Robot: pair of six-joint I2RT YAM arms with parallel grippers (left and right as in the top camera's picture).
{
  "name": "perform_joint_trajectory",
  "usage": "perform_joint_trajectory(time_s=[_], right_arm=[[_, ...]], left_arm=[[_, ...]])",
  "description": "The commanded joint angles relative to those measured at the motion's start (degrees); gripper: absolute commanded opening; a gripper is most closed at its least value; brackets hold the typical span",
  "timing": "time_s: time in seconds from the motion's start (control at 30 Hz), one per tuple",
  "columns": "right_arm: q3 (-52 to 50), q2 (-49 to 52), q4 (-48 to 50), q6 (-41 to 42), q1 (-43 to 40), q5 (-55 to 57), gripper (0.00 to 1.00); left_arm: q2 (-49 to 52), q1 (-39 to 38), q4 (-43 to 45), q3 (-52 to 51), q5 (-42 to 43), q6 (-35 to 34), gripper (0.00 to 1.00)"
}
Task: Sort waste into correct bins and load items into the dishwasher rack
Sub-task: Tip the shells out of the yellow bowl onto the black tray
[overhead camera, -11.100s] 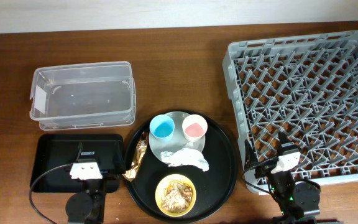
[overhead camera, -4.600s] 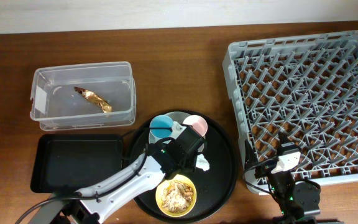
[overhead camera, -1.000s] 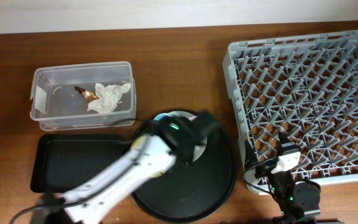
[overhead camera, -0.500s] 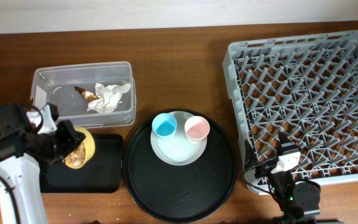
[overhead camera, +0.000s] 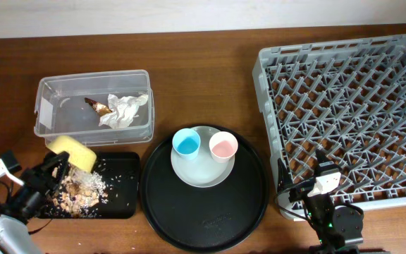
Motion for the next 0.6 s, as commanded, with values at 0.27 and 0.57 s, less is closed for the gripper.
perform_joint_trajectory(time_s=[0.27, 0.57], right_arm=[[-0.3, -0.3, -0.3, 0.4, -0.1, 0.1, 0.99], [-0.3, -0.3, -0.3, 0.4, -0.1, 0.1, 0.99]], left_arm=[[0.5, 0.3, -4.3, -0.6, 8.2, 1.4, 0.0], [-15.6, -49.2, -9.0, 5.9, -42.2, -20.7, 0.0]])
